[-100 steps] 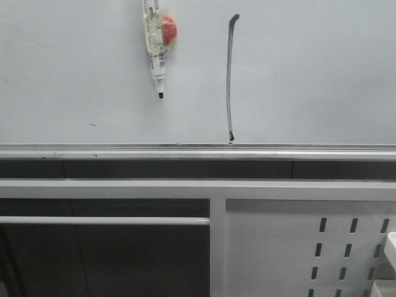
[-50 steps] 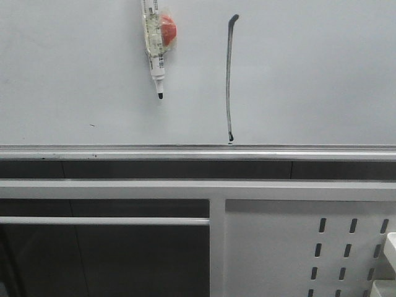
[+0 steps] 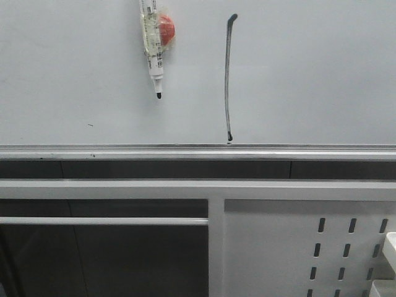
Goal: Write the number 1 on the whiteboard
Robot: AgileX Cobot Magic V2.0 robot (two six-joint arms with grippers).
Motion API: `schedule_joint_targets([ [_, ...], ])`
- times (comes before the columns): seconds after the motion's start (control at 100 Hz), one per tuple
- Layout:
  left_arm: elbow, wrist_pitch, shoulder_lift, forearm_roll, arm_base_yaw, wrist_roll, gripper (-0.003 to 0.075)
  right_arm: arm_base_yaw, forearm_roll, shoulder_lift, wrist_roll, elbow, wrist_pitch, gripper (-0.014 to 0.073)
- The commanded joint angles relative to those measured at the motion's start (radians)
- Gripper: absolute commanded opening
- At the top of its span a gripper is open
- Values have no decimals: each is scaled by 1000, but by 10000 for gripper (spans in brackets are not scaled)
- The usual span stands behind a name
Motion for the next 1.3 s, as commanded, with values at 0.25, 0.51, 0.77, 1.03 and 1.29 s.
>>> schedule_joint_targets([
  [0.25, 35, -32, -22, -20, 3, -11, -20, -7, 16, 4, -5, -25, -61, -50],
  [0.51, 35, -32, -22, -20, 3, -11, -20, -7, 7, 4, -5, -8, -57, -50],
  [0.77, 35, -32, -22, -20, 3, -11, -20, -149, -534, -48, 697, 192, -217, -50],
  [1.03, 35, -32, -22, -20, 3, -11, -20, -371, -756, -223, 975, 441, -290, -50],
  [1.29, 35, -32, -22, -20, 3, -11, -20, -420, -765, -391, 975, 439, -21, -50],
])
